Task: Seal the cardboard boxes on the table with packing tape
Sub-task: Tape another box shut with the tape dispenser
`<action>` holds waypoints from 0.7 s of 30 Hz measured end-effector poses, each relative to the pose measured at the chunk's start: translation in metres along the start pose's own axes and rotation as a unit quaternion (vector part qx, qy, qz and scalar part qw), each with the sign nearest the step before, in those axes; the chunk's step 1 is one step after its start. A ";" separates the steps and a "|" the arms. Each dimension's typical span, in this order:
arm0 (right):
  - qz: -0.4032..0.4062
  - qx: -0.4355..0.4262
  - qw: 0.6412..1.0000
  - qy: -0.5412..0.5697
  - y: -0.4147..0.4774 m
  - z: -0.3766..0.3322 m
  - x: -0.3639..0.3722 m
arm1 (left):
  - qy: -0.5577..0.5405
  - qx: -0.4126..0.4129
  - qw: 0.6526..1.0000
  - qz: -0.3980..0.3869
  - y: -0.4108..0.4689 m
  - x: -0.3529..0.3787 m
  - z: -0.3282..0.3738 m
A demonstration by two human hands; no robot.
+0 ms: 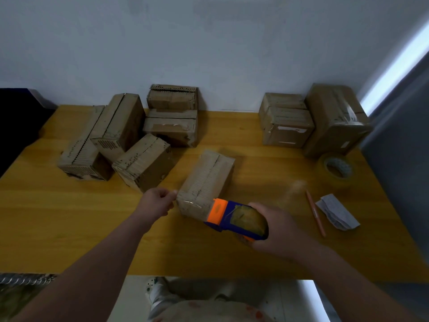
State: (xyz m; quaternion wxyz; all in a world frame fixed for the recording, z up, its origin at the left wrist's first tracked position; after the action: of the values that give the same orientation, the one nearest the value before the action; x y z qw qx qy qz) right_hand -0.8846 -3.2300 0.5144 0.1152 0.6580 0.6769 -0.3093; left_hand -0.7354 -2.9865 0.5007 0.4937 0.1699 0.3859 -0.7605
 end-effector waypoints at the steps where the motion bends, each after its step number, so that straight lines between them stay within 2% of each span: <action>1: -0.001 0.003 1.000 0.000 0.000 0.001 0.000 | -0.009 -0.006 1.000 -0.008 0.001 0.001 0.000; 4: 0.000 0.003 1.000 0.000 0.000 0.002 0.000 | 0.008 -0.027 0.999 -0.042 0.003 0.003 -0.002; 6: 0.005 0.001 1.000 0.000 0.000 0.003 0.001 | 0.066 -0.037 0.996 -0.051 0.003 0.001 -0.006; 7: 0.005 0.002 1.000 0.001 0.000 0.003 0.001 | 0.114 -0.026 0.993 -0.027 0.004 -0.003 -0.005; 9: 0.007 0.003 1.000 0.004 0.001 0.004 0.002 | 0.171 0.015 0.983 0.072 0.002 -0.016 0.004; 11: 0.012 -0.003 1.000 0.010 0.002 0.003 0.003 | 0.116 0.053 0.982 0.141 -0.009 -0.021 0.017; 12: 0.013 -0.005 1.000 0.012 0.002 0.004 0.003 | 0.090 0.071 0.983 0.140 -0.014 -0.017 0.022; 17: 0.006 -0.005 1.000 0.017 0.000 0.004 0.005 | 0.081 0.103 0.991 -0.003 -0.029 0.017 0.024; 19: 0.005 -0.007 1.000 0.020 0.000 0.003 0.005 | 0.172 0.114 0.978 -0.035 -0.029 0.018 0.029; 20: 0.006 -0.005 1.000 0.019 0.000 0.003 0.005 | 0.267 0.130 0.954 -0.035 -0.029 0.019 0.032; 21: 0.007 -0.002 1.000 0.019 0.000 0.003 0.005 | 0.369 0.161 0.915 -0.019 -0.031 0.022 0.037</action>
State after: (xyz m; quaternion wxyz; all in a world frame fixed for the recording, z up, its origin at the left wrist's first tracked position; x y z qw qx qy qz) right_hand -0.8858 -3.2275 0.5094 0.1053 0.6682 0.6750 -0.2947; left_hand -0.7677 -3.0214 0.5239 0.2681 0.5080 0.4164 -0.7047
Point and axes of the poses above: each hand's wrist, its own y-axis towards the middle knuckle, its own x-axis out of the palm, z = x × y, the point moved 7 cm from there along y, towards the middle knuckle, and after that the axes turned 15 degrees about y, right-handed, at the moved point
